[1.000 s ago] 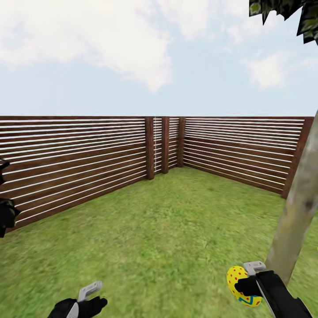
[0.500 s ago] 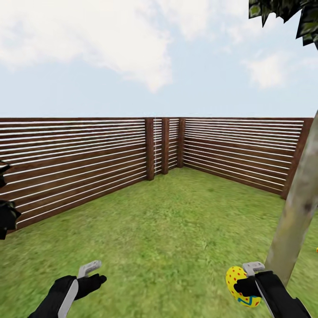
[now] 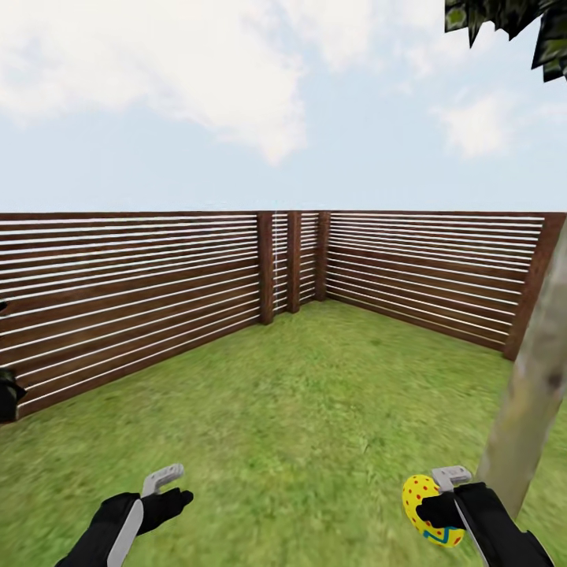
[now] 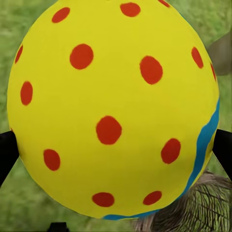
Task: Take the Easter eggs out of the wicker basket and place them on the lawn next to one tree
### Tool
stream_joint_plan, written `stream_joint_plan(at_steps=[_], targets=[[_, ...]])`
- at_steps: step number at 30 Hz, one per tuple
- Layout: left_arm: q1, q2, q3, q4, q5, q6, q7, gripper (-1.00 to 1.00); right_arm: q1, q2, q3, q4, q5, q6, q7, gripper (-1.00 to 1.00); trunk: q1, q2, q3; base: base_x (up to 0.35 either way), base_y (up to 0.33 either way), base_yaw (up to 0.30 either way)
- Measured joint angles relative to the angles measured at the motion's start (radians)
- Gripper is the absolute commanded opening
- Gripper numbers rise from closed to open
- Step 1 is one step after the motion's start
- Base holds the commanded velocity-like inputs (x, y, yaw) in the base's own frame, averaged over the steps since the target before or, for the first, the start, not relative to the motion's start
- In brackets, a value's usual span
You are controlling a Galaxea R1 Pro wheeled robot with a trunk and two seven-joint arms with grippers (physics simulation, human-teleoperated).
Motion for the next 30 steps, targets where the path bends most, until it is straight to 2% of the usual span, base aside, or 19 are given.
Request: stream_joint_plan(at_steps=[7, 11, 30], targets=[[0.000, -0.001, 0.000, 0.001, 0.001, 0.000, -0.001, 1.00, 0.000, 0.000, 0.000, 0.000, 0.000, 0.000, 0.000, -1.00, -0.027, 0.049, 0.022, 0.323, -0.055, 0.000], [0.000, -0.002, 0.000, 0.002, 0.003, 0.002, -0.008, 1.00, 0.000, 0.000, 0.001, 0.000, 0.000, 0.000, 0.000, -1.00, -0.026, 0.049, 0.022, 0.076, -0.002, 0.000], [0.000, -0.002, 0.001, 0.003, 0.004, 0.006, -0.006, 1.00, 0.000, 0.003, 0.006, 0.009, 0.002, 0.000, -0.001, -1.00, 0.046, -0.083, -0.037, 0.001, 0.000, 0.000]])
